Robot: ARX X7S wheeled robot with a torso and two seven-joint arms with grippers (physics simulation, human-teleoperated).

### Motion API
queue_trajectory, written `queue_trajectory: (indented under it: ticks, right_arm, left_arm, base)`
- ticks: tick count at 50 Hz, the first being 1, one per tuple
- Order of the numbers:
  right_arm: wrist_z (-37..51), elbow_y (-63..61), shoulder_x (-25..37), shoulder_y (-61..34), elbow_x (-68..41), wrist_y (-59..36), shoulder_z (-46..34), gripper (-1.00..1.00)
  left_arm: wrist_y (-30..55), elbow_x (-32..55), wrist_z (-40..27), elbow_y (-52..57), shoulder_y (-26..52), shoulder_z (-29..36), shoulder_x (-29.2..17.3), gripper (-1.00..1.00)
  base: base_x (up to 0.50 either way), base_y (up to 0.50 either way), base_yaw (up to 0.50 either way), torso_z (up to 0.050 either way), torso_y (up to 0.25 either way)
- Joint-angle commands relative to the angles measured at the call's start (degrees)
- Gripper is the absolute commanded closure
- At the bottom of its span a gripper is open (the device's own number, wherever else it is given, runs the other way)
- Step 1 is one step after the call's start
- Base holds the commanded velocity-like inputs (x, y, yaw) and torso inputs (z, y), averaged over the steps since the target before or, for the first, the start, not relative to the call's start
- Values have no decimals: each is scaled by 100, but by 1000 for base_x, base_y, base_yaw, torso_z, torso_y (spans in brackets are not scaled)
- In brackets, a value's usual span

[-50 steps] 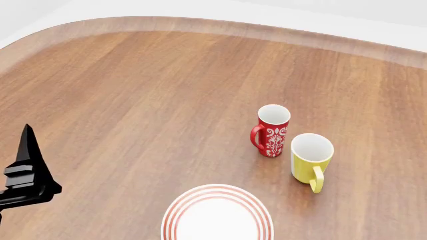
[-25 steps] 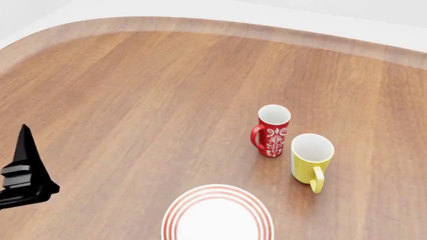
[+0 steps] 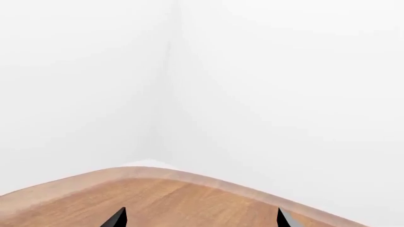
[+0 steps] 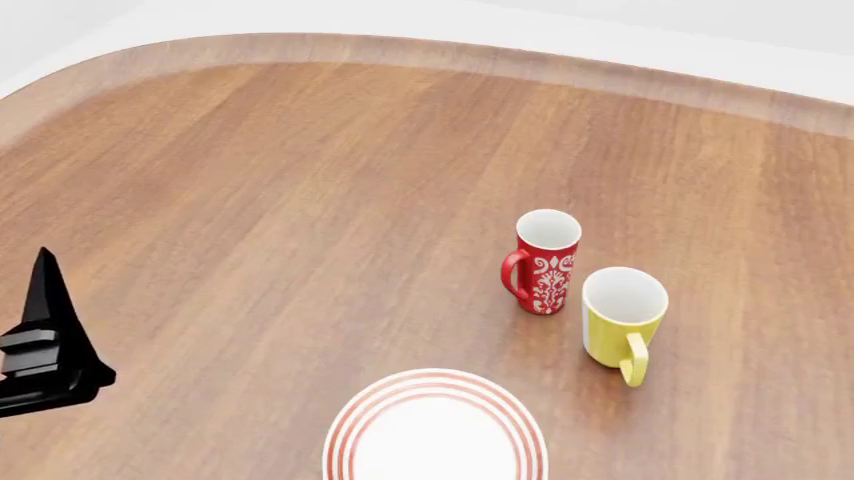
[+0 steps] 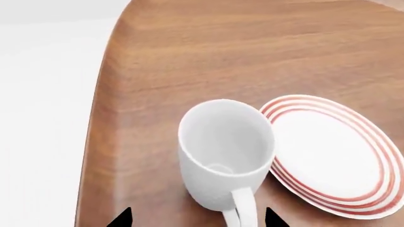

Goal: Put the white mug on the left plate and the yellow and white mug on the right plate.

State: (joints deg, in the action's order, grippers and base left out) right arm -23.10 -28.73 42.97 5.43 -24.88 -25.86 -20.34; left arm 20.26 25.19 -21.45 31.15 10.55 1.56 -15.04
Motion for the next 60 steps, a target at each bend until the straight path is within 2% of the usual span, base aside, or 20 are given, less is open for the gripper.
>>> queue_trajectory:
  ticks: [1, 28, 42, 60]
  right_arm:
    - [-228, -35, 212, -226, -320, -284, 105, -100]
    - [-837, 604, 251, -1029, -653, -692, 1, -100]
    - [-1001, 1130, 49, -1595, -707, -887, -65, -100]
    - [-1482, 2297, -560, -2353, -293, -856, -758, -100]
  left_arm:
    - [8, 10, -42, 42, -8, 31, -29, -100]
    - [-80, 3, -81, -42, -3, 98, -66, -100]
    - [-106, 24, -106, -30, -28, 94, -115, -100]
    - [-77, 86, -188, 89, -80, 70, -174, -100]
  base:
    - [0, 0, 0, 0, 0]
    - [0, 0, 0, 0, 0]
    - [0, 0, 0, 0, 0]
    - [0, 0, 0, 0, 0]
